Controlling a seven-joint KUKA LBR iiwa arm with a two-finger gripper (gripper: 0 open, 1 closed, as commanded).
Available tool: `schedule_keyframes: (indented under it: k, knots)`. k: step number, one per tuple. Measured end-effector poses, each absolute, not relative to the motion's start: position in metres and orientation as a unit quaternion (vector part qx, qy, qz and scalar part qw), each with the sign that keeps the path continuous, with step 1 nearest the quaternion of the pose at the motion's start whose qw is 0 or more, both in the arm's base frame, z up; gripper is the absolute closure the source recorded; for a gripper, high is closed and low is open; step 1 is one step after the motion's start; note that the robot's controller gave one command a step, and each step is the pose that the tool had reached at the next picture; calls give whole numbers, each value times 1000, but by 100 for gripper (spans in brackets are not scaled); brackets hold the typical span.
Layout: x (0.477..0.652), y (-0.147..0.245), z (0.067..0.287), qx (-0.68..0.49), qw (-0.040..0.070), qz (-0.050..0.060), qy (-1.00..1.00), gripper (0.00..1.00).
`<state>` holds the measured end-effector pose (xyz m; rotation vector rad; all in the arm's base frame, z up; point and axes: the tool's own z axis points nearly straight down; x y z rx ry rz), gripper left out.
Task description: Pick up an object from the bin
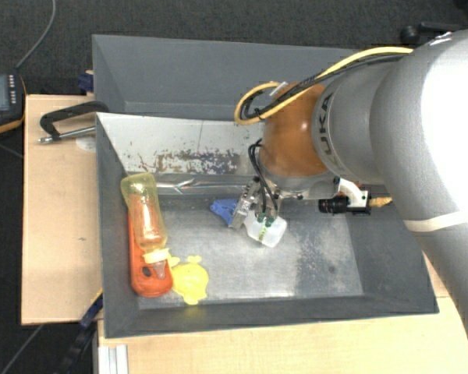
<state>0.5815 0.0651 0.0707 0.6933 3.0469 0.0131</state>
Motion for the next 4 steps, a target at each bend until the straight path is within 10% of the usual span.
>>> schedule_keyframes:
  k: [2,4]
  knots:
    - [585,71,90,222,9,5,975,100]
    - [586,86,226,207,10,5,978,100]
